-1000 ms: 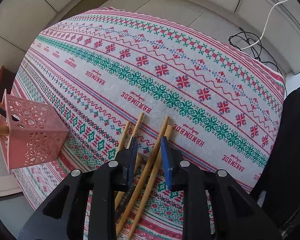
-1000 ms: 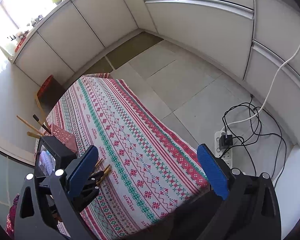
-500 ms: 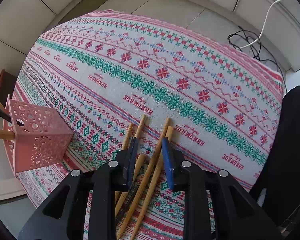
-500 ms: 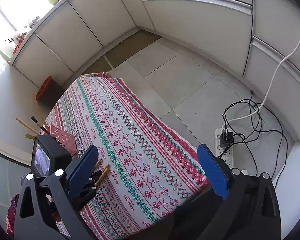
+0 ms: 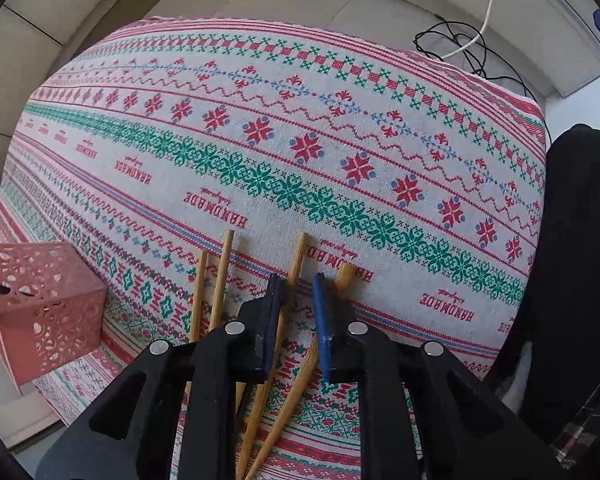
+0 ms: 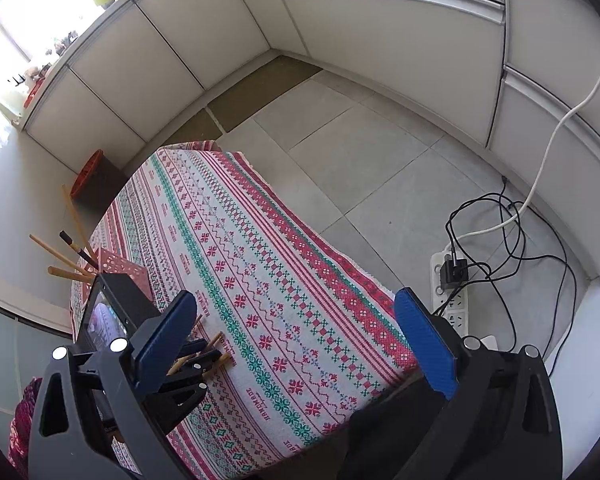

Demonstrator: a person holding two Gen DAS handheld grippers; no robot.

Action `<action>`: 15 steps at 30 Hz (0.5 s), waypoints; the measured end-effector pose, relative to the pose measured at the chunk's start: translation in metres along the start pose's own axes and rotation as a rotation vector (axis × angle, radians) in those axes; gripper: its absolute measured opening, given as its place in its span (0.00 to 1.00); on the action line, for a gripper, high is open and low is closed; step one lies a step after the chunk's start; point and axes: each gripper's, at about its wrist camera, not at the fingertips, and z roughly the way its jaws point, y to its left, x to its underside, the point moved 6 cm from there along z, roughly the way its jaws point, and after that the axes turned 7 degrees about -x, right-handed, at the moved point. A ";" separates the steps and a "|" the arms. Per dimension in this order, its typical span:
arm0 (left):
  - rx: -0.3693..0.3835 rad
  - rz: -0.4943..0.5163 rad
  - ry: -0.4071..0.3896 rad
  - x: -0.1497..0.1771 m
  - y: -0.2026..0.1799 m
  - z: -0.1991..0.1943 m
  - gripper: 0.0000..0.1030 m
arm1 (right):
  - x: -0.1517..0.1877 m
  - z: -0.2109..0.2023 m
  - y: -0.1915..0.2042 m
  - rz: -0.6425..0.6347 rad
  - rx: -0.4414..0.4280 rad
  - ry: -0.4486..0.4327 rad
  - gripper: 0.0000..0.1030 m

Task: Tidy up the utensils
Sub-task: 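Close the left gripper on a bamboo chopstick while the right gripper grasps another, then lift both chopsticks upright and carry them over the pink basket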

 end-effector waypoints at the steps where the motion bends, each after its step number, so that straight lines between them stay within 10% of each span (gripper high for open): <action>1: 0.029 -0.005 0.016 -0.003 0.003 0.001 0.15 | 0.000 -0.001 0.000 0.000 0.001 -0.003 0.93; 15: 0.000 -0.093 -0.127 0.027 0.022 -0.020 0.05 | 0.009 0.008 0.002 0.048 0.030 0.044 0.93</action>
